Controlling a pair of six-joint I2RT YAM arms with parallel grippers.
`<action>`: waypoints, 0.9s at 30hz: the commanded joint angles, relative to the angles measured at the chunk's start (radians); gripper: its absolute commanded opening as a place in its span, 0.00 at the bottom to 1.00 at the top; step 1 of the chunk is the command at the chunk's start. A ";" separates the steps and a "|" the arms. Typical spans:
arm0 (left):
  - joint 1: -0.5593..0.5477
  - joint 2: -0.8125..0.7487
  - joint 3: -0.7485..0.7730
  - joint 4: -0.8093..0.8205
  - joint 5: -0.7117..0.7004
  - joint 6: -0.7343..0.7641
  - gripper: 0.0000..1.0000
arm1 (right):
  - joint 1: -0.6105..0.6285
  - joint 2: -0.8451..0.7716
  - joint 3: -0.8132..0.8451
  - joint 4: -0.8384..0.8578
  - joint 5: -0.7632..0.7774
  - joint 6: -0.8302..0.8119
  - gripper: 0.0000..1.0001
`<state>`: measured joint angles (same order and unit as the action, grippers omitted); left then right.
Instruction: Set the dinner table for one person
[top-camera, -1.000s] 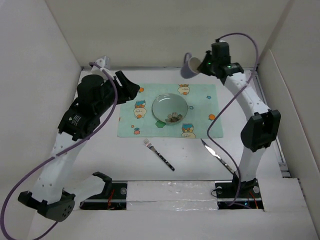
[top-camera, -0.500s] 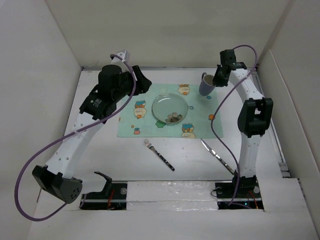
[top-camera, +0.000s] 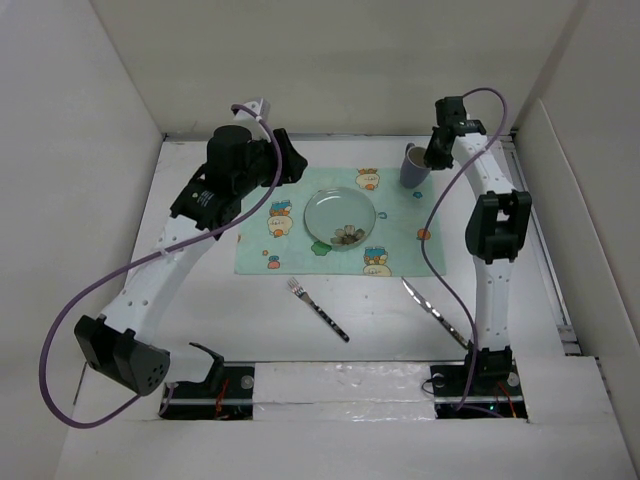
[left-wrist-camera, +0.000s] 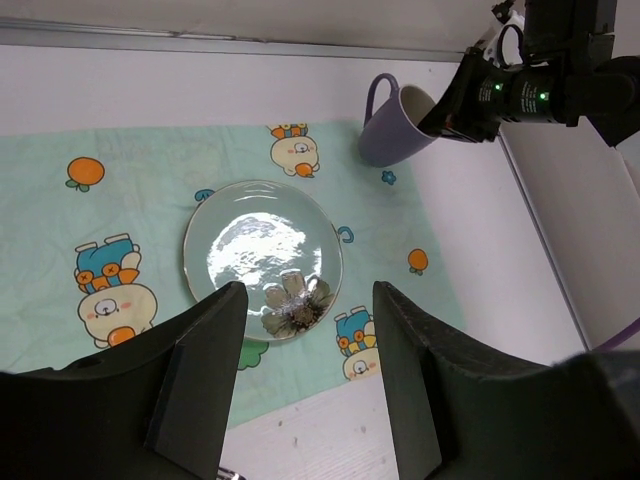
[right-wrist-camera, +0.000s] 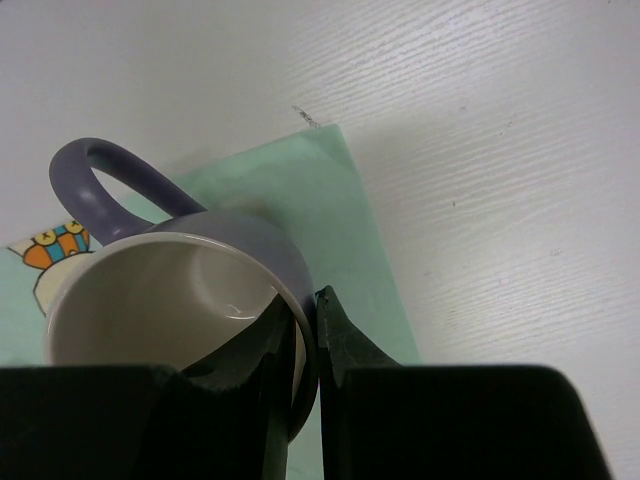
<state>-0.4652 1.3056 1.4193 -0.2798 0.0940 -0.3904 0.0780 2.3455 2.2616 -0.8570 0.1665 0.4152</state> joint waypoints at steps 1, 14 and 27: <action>-0.006 -0.012 -0.006 0.041 -0.005 0.036 0.50 | 0.003 0.001 0.064 0.016 0.031 0.017 0.00; -0.006 -0.017 -0.025 0.031 -0.016 0.038 0.51 | 0.003 -0.052 0.098 0.015 0.005 0.042 0.45; -0.006 -0.018 0.021 -0.038 -0.065 0.053 0.00 | 0.127 -0.806 -0.659 0.488 -0.290 0.013 0.00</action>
<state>-0.4652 1.3079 1.4033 -0.3130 0.0528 -0.3443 0.1188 1.7275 1.7683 -0.6075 0.0120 0.4561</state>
